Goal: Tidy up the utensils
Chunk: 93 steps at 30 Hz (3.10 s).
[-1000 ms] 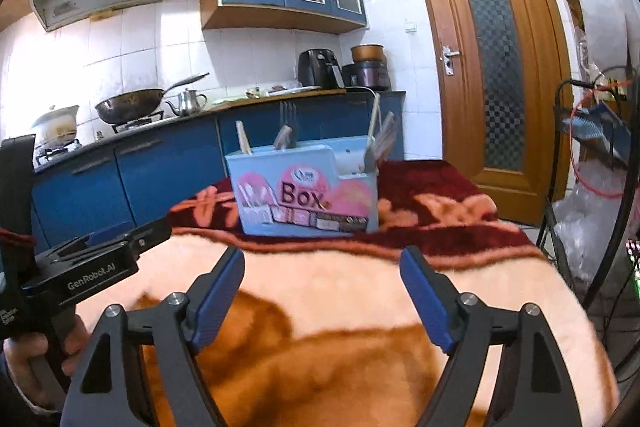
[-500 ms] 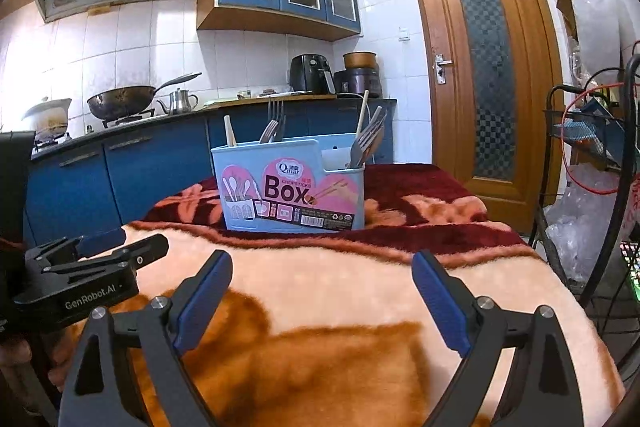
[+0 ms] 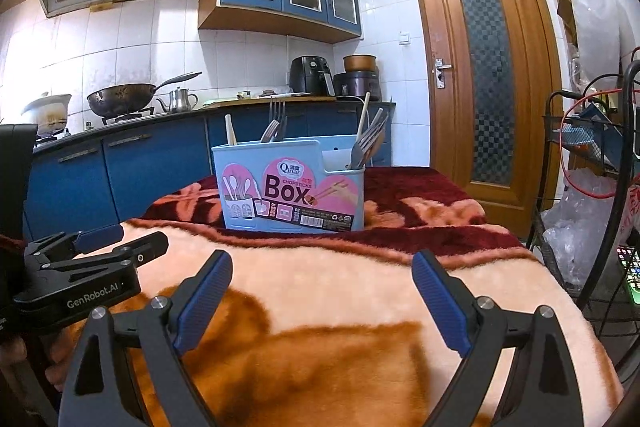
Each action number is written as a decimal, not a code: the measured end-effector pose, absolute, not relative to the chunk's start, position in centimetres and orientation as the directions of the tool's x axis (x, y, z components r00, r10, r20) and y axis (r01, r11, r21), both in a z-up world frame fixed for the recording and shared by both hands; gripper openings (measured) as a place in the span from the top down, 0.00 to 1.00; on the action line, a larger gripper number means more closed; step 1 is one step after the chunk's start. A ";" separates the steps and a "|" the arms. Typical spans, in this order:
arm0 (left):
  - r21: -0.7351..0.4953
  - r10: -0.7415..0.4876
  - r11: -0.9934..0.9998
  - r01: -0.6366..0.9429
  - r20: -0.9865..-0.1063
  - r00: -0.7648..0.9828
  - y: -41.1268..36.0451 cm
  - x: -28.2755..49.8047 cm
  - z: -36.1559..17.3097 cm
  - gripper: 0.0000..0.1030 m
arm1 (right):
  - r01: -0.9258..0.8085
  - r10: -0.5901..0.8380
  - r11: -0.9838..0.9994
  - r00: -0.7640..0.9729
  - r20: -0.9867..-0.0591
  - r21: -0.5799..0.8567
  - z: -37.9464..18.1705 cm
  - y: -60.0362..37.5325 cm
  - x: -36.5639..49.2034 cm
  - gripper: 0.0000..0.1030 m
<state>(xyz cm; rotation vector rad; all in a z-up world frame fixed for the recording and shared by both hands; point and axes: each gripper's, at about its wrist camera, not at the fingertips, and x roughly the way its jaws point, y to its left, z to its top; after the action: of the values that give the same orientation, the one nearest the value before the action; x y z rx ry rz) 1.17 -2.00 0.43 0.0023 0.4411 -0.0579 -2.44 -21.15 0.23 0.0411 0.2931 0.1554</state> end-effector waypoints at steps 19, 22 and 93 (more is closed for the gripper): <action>-0.021 -0.065 0.998 0.062 -0.418 0.906 -2.0 1.1 0.5 0.35 | -0.141 0.152 0.988 0.947 -0.283 0.060 0.1 -21.0 -2.4 0.10; -0.020 -0.063 0.998 0.060 -0.417 0.907 -2.0 1.1 0.5 0.35 | -0.141 0.153 0.988 0.946 -0.285 0.061 0.1 -21.0 -2.3 0.10; -0.021 -0.059 0.998 0.055 -0.418 0.906 -1.9 1.0 0.5 0.35 | -0.132 0.145 0.989 0.943 -0.300 0.065 0.0 -21.1 -2.2 0.10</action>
<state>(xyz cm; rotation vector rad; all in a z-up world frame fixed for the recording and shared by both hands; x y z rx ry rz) 0.97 -1.89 0.55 -0.0091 0.4322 -0.0586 -2.16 -21.14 0.05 0.0442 0.3093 0.1414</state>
